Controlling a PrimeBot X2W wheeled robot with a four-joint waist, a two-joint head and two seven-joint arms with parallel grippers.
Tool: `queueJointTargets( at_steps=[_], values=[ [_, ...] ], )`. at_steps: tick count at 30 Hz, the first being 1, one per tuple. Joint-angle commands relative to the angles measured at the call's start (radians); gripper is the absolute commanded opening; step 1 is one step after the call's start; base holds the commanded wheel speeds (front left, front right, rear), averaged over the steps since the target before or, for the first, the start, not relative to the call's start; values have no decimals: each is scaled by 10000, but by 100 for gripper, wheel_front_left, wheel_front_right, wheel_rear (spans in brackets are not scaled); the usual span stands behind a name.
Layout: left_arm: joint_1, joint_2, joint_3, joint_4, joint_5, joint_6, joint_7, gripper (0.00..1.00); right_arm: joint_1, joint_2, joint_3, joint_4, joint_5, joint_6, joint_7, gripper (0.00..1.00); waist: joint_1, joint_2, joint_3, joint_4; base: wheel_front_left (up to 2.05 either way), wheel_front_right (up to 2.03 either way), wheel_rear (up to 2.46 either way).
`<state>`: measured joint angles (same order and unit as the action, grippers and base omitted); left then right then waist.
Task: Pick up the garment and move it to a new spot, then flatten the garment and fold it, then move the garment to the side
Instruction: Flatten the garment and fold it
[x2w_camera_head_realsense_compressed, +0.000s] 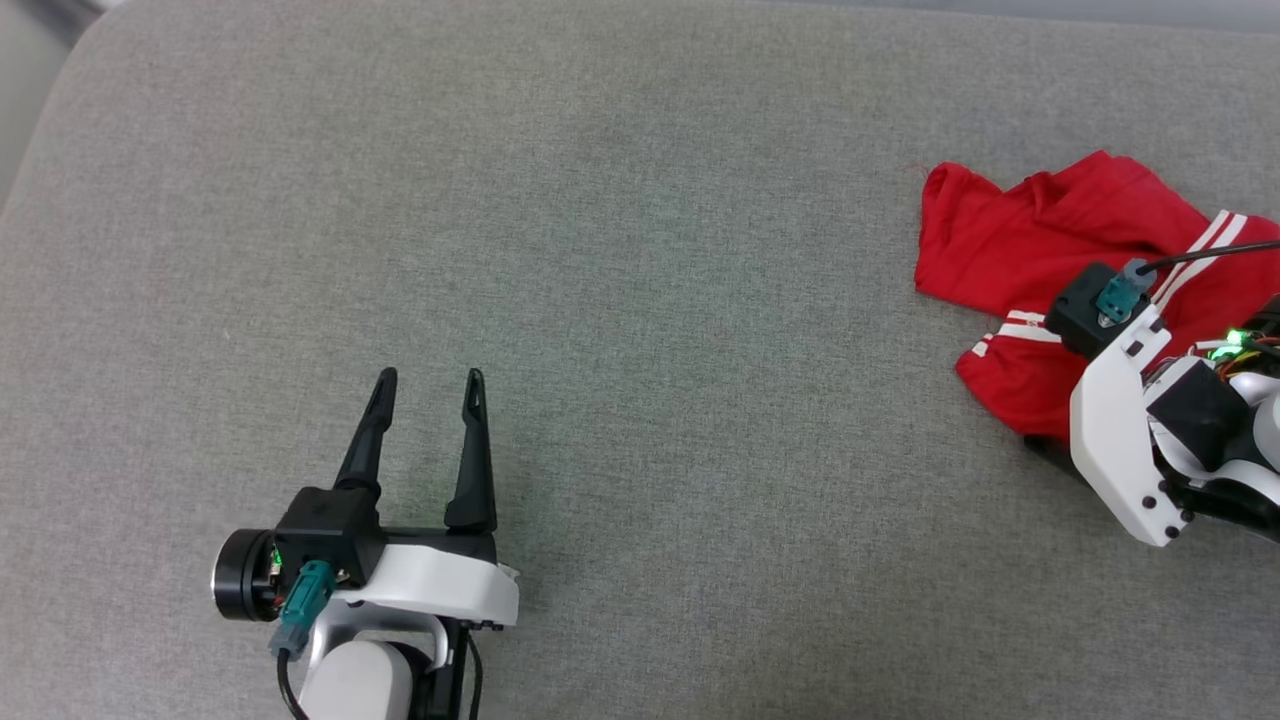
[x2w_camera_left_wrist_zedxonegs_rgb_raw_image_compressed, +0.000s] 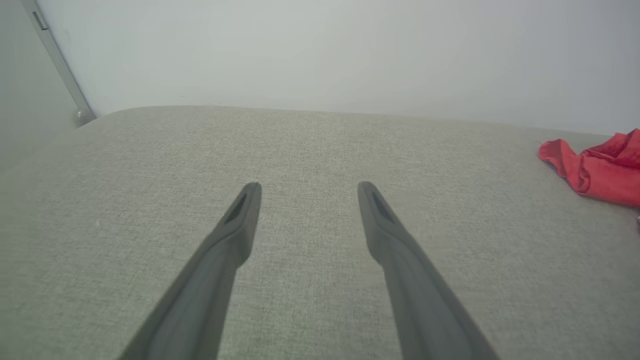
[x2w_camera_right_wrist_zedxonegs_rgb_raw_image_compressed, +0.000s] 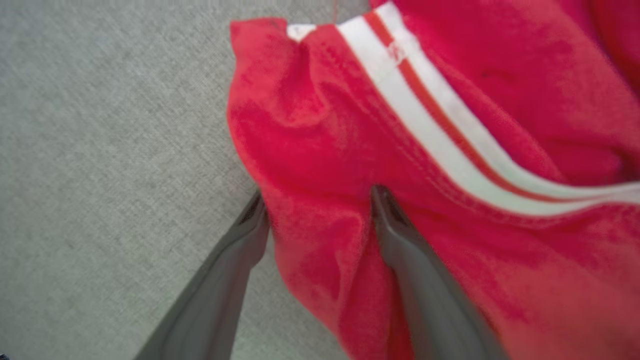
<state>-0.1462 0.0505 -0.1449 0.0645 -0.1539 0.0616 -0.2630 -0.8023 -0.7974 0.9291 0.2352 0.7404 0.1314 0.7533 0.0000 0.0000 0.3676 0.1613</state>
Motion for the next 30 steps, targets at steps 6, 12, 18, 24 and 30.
queueJointTargets(
  at_steps=[6,12,18,24,30],
  values=[
    [150,-6,190,71,6,67,-27,100,-162,240,695,536,587,-9,-1231,0,0,0,-280,-163,0,0,0],
    [316,-5,294,71,104,-6,-27,100,-695,-71,198,33,1115,-9,-2867,0,0,0,-784,-427,0,0,0],
    [387,-5,232,31,84,-25,-27,100,-1187,-278,-158,-961,1287,-9,-3644,0,0,0,-1047,-397,0,0,0],
    [506,-6,160,-26,-28,73,-27,100,-1635,278,-4,-2001,1155,-9,-3594,0,0,0,-990,-23,0,0,0],
    [416,-6,97,-82,-140,100,-27,100,-2095,1854,741,-2077,904,-9,-3616,0,0,0,-652,278,0,0,0]
  ],
)
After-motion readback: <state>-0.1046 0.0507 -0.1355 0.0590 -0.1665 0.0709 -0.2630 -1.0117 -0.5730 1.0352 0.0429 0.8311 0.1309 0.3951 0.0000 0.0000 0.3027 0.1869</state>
